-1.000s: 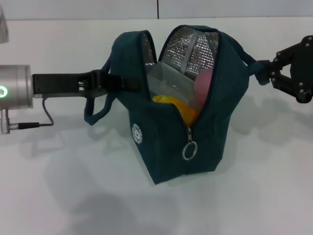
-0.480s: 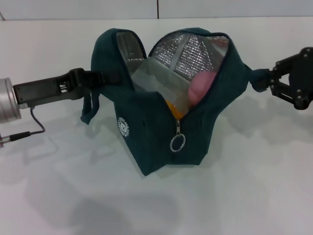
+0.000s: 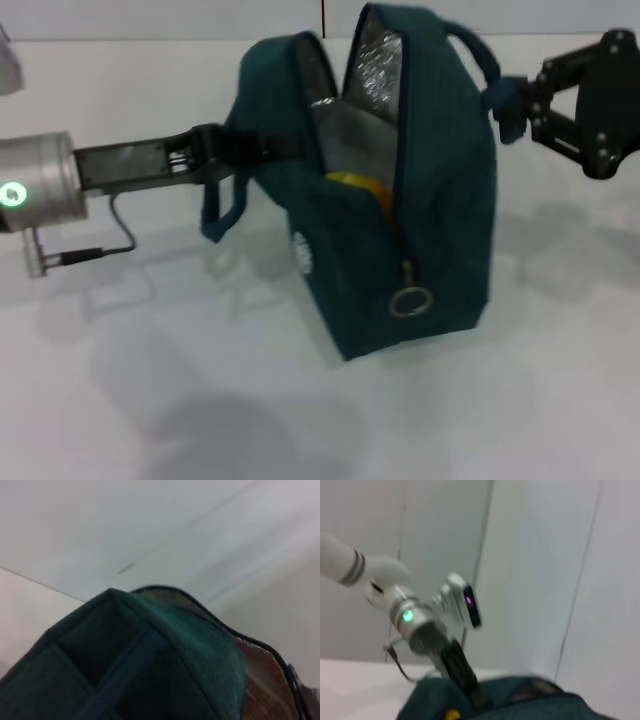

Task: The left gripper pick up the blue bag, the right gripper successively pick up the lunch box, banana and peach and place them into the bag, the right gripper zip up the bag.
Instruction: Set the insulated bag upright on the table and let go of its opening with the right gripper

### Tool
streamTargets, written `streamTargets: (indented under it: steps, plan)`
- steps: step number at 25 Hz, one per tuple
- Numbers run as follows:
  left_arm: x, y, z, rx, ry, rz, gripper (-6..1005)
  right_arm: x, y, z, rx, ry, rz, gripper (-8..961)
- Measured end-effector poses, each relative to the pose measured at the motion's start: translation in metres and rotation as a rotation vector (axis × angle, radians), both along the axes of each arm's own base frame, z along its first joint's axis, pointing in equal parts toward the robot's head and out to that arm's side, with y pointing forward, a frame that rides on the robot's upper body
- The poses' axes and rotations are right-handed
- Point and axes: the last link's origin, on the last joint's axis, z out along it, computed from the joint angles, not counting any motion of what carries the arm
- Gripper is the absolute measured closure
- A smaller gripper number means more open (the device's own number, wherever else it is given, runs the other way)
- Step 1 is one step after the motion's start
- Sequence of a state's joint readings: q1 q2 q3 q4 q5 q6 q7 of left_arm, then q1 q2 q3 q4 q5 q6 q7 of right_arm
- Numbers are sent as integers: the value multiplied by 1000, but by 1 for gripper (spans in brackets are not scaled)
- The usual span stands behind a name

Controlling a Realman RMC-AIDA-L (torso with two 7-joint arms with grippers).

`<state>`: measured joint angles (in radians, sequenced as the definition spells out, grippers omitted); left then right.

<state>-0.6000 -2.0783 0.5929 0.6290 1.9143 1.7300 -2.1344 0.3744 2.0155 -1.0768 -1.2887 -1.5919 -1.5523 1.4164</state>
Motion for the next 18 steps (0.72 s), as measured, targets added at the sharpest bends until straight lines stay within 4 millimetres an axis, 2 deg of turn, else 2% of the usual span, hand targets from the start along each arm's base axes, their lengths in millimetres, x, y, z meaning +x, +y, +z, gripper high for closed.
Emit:
streamTargets:
  steps: [3,10,14,18]
  plan:
    - [11,2,-1,-13,-11,-47,962,-4,-2,4,20,-2,24,881]
    - [23,2,8,50,-91,-116,963,4,-4,8,42,-16,2,880]
    - [33,1,3,41,-93,-185,963,5,-4,7,45,-25,8,880]
    - [23,1,-4,68,-40,-167,962,9,-3,6,50,-44,-6,880]
